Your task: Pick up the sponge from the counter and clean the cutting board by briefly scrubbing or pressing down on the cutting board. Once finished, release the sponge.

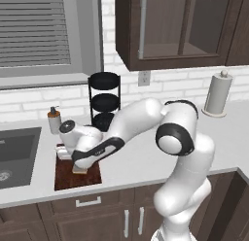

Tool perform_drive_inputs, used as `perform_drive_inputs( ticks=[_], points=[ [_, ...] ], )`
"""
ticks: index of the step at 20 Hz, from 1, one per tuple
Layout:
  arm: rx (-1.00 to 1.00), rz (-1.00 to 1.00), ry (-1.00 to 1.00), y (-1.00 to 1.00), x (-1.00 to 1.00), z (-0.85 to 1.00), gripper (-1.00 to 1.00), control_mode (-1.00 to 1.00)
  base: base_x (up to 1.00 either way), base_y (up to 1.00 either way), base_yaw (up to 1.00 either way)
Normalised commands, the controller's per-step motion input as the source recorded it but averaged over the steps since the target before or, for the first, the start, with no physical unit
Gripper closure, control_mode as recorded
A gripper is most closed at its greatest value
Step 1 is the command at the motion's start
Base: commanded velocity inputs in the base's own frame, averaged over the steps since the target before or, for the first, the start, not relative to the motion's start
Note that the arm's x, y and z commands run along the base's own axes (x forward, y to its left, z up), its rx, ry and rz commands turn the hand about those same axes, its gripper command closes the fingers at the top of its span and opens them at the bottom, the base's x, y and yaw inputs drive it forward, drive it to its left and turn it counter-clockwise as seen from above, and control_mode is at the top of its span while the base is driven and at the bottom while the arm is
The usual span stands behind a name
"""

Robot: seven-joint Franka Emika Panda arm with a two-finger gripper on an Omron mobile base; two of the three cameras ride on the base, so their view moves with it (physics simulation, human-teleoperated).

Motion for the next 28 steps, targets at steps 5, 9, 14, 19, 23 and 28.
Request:
perform_drive_inputs(
  ticks=[5,9,14,19,23,28],
  points=[
    [0.03,-0.04,-0.02,-1.0,0.19,0.04,1.0,-1.0,0.0,0.0,0.0],
    [0.04,-0.04,0.0,-1.0,0.27,0.0,1.0,-1.0,0.0,0.0,0.0],
    [0.06,-0.02,0.0,-1.0,0.32,0.0,1.0,-1.0,0.0,0.0,0.0],
    [0.03,0.0,0.0,-1.0,0.45,0.0,1.0,-1.0,0.0,0.0,0.0],
    [0.01,0.0,0.0,-0.9,0.41,-0.07,1.0,-1.0,0.0,0.0,0.0],
    [0.0,0.0,0.0,-0.44,0.07,-0.43,-1.0,-1.0,0.0,0.0,0.0]
  ],
)
